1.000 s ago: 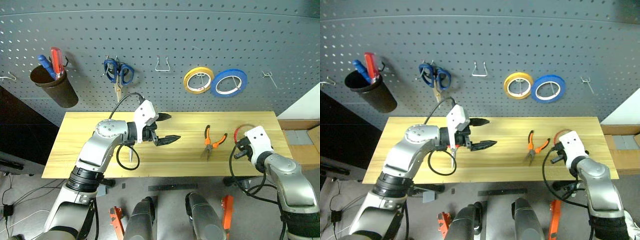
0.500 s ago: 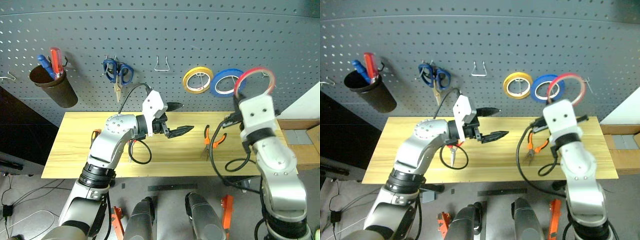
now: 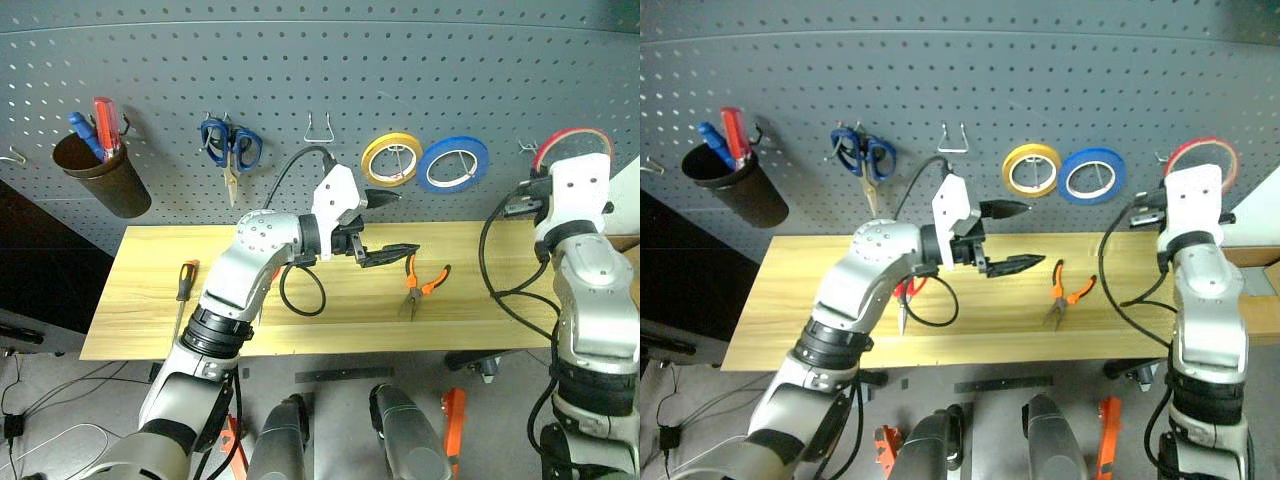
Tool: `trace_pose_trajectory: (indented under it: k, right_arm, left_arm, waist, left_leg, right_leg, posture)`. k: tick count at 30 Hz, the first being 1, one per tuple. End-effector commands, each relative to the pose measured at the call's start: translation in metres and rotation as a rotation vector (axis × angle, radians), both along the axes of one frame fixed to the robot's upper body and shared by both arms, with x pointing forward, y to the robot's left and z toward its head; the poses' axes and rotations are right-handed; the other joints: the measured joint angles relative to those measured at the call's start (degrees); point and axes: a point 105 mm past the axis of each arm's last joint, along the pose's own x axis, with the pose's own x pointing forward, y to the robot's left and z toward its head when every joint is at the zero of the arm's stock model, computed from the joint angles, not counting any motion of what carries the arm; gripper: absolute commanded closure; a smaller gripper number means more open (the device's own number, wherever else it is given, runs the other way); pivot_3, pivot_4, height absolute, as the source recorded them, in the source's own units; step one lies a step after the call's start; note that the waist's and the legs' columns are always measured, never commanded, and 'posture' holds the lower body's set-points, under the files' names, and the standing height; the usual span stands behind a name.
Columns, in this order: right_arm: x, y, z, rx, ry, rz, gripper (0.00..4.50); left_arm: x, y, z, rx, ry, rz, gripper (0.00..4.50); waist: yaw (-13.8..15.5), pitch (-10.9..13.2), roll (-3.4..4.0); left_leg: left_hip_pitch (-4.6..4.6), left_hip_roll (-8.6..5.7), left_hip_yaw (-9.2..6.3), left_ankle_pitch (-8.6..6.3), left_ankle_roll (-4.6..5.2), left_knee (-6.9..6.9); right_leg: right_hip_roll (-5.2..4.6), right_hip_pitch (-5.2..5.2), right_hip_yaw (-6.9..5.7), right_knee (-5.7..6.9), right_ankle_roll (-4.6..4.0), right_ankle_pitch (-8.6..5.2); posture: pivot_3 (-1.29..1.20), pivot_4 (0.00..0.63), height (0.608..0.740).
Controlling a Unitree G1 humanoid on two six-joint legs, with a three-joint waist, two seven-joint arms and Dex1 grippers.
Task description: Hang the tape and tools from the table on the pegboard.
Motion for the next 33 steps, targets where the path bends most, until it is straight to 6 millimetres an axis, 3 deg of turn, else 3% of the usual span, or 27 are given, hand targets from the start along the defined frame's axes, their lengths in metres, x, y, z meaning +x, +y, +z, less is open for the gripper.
trace_pose_trajectory:
  k: [1,10,13,16,24,29,33]
  right_arm:
    - [0.008,-0.003,0.006,0.13,-0.016,0.057,4.46]
    - [0.019,-0.01,-0.01,0.234,0.032,0.047,4.46]
    - [0.014,-0.003,-0.018,0.215,0.054,0.05,3.84]
    - [0.007,0.006,-0.023,0.21,0.067,0.065,2.85]
    - [-0.04,0.082,-0.055,0.202,0.209,0.18,0.09]
    - [-0.062,0.12,-0.104,0.291,0.439,0.135,0.04]
    - [-0.063,0.124,-0.14,0.28,0.62,-0.017,0.04]
  left_arm:
    - [-0.004,-0.009,0.014,-0.015,-0.07,-0.031,0.04]
    - [-0.001,-0.008,0.015,-0.015,-0.084,-0.024,0.04]
    - [0.003,-0.001,0.012,-0.004,-0.081,0.004,0.04]
    - [0.008,0.008,0.009,0.011,-0.078,0.034,0.04]
    - [0.021,0.063,-0.015,0.153,-0.039,0.128,0.04]
    - [0.023,0.111,-0.042,0.358,-0.026,0.162,0.04]
    - [0.026,0.122,-0.046,0.409,-0.035,0.17,0.04]
  waist:
    - [0.0,0.0,0.0]
    - [0.2,0.0,0.0]
    - [0.2,0.0,0.0]
    - [0.1,0.0,0.01]
    - [0.1,0.0,0.02]
    - [0.1,0.0,0.03]
    - [0.5,-0.1,-0.05]
  left_leg:
    - [0.0,0.0,0.02,0.0,0.0,-0.01]
    - [-0.03,0.02,0.01,0.0,0.0,-0.02]
    - [-0.03,0.02,-0.01,0.0,0.0,-0.01]
    - [-0.03,0.02,-0.01,0.0,0.0,-0.03]
    - [-0.03,0.14,-0.07,0.0,0.0,-0.07]
    - [-0.02,0.33,-0.1,0.0,-0.01,-0.1]
    - [-0.06,0.22,-0.09,0.0,-0.01,-0.05]
  right_leg:
    - [0.01,-0.01,0.01,0.0,-0.01,0.01]
    - [-0.06,-0.02,0.03,-0.02,-0.01,0.01]
    - [-0.04,-0.02,0.0,0.0,-0.01,0.01]
    - [-0.02,-0.03,0.0,-0.01,-0.01,0.01]
    - [0.04,-0.09,-0.01,0.01,-0.01,0.0]
    - [0.06,-0.14,-0.01,0.0,-0.03,-0.01]
    - [-0.05,-0.13,0.0,-0.08,-0.03,-0.01]
  posture:
    - [-0.19,0.296,0.74]
    - [-0.18,0.292,0.74]
    - [-0.17,0.292,0.74]
    - [-0.17,0.292,0.74]
    - [-0.18,0.298,0.74]
    - [-0.19,0.305,0.74]
    - [-0.19,0.301,0.74]
